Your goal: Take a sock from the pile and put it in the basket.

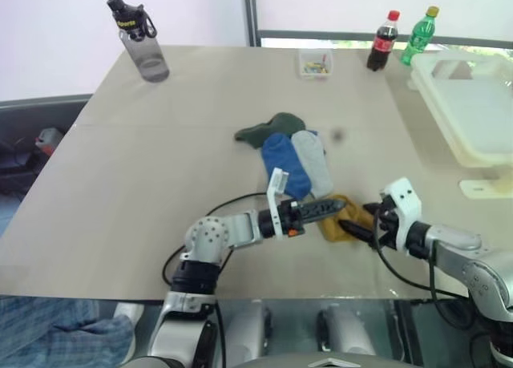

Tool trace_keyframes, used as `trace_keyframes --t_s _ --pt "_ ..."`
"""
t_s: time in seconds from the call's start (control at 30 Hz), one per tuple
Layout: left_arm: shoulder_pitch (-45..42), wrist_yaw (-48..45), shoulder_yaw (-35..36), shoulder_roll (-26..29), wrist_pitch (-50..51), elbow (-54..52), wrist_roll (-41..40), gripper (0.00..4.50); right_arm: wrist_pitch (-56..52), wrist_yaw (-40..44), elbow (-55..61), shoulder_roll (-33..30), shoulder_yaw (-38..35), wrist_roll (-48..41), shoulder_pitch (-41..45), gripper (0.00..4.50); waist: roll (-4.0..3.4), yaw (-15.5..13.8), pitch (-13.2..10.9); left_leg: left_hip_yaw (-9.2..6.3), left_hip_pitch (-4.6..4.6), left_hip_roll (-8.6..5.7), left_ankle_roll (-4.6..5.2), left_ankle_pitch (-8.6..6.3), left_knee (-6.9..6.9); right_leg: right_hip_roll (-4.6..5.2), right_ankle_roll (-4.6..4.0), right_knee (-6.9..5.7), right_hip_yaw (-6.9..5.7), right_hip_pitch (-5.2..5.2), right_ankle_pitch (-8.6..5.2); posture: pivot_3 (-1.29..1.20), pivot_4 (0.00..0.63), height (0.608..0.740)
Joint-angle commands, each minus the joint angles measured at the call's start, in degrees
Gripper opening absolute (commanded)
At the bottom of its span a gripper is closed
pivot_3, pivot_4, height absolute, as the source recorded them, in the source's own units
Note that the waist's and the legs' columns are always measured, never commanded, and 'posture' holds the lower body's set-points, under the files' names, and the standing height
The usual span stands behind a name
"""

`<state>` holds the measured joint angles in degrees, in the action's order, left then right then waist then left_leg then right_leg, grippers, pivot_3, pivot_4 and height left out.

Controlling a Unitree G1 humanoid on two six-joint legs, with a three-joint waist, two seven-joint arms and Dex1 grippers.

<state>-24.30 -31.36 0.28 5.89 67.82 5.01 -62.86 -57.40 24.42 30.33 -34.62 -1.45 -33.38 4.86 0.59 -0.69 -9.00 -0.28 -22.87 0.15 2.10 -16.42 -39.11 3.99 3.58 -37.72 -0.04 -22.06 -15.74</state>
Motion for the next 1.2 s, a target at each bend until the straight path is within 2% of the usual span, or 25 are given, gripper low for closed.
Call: trace_keyframes --t_s 0.03,0.27,0.43,0.5,0.53,0.57,0.6,1.03,1.2 --pt "-0.32 -1.98 -0.54 1.1 -2.59 -4.64 2.34 4.5 0.38 0.39 -1.61 -0.36 2.37 2.02 -0.83 4.49 0.0 0.01 0.0 0.0 0.02 0.0 0.0 0.0 -0.01 0.0 0.0 -0.02 0.0 0.01 0.0 0.0 0.15 0.74" --pt "4.58 -10.35 -7.75 13.22 -15.89 -17.97 16.37 4.5 3.17 1.56 -2.23 -1.29 6.59 5.96 -2.18 4.49 -0.06 0.77 0.04 0.0 0.12 0.05 -0.16 0.09 0.03 -0.02 -0.02 -0.03 0.04 0.07 -0.01 0.0 0.15 0.74" --pt "7.38 -14.32 -9.39 20.5 -25.82 -23.66 24.76 4.5 4.41 2.11 -2.9 -2.3 7.96 8.25 -2.71 1.92 -0.04 0.48 0.05 -0.09 0.12 0.05 -0.01 0.0 0.02 0.06 -0.02 0.06 0.06 0.16 -0.01 0.0 0.15 0.74" --pt "7.9 -15.12 -9.55 22.62 -28.42 -24.48 27.28 4.5 4.79 2.42 -3.13 -2.28 8.21 8.56 -2.66 1.16 -0.03 0.38 0.06 -0.15 0.14 0.06 0.0 -0.01 0.02 0.08 -0.03 0.09 0.08 0.19 -0.01 0.0 0.15 0.74" --pt "8.15 -15.5 -9.54 23.52 -29.6 -24.77 28.34 4.5 5.01 2.53 -3.26 -2.28 8.35 8.71 -2.62 0.55 -0.03 0.33 0.06 -0.15 0.17 0.06 0.01 -0.01 0.02 0.1 -0.03 0.09 0.1 0.23 -0.01 0.0 0.15 0.74" --pt "8.42 -15.97 -9.44 24.51 -30.73 -25.11 29.34 4.5 5.34 2.65 -3.4 -2.28 8.48 8.87 -2.57 0.18 -0.02 0.32 0.07 -0.15 0.18 0.07 0.01 -0.02 0.02 0.11 -0.03 0.09 0.1 0.24 -0.01 0.0 0.15 0.74" --pt "8.65 -16.39 -9.26 25.24 -31.71 -25.39 30.09 4.5 5.61 2.8 -3.52 -2.26 8.56 9.01 -2.51 0.06 -0.02 0.32 0.07 -0.16 0.19 0.07 0.02 -0.02 0.02 0.14 -0.03 0.09 0.09 0.25 -0.01 0.0 0.15 0.74" --pt "11.35 -19.91 -3.11 29.29 -39.03 -28.28 30.69 4.5 6.85 6.19 -3.57 -4.1 7.61 8.93 -1.34 0.06 -0.02 0.17 0.06 -0.19 0.19 0.12 0.03 -0.02 0.02 0.26 -0.03 0.09 0.07 0.25 0.0 0.0 0.15 0.74" --pt "11.74 -21.15 -1.87 29.0 -41.17 -27.8 30.48 4.5 6.35 8.75 -4.29 -5.33 2.09 5.4 2.04 0.06 -0.03 -0.07 0.0 -0.23 0.14 0.1 0.03 -0.03 0.02 0.19 -0.03 0.14 0.01 0.27 0.0 0.0 0.15 0.74"
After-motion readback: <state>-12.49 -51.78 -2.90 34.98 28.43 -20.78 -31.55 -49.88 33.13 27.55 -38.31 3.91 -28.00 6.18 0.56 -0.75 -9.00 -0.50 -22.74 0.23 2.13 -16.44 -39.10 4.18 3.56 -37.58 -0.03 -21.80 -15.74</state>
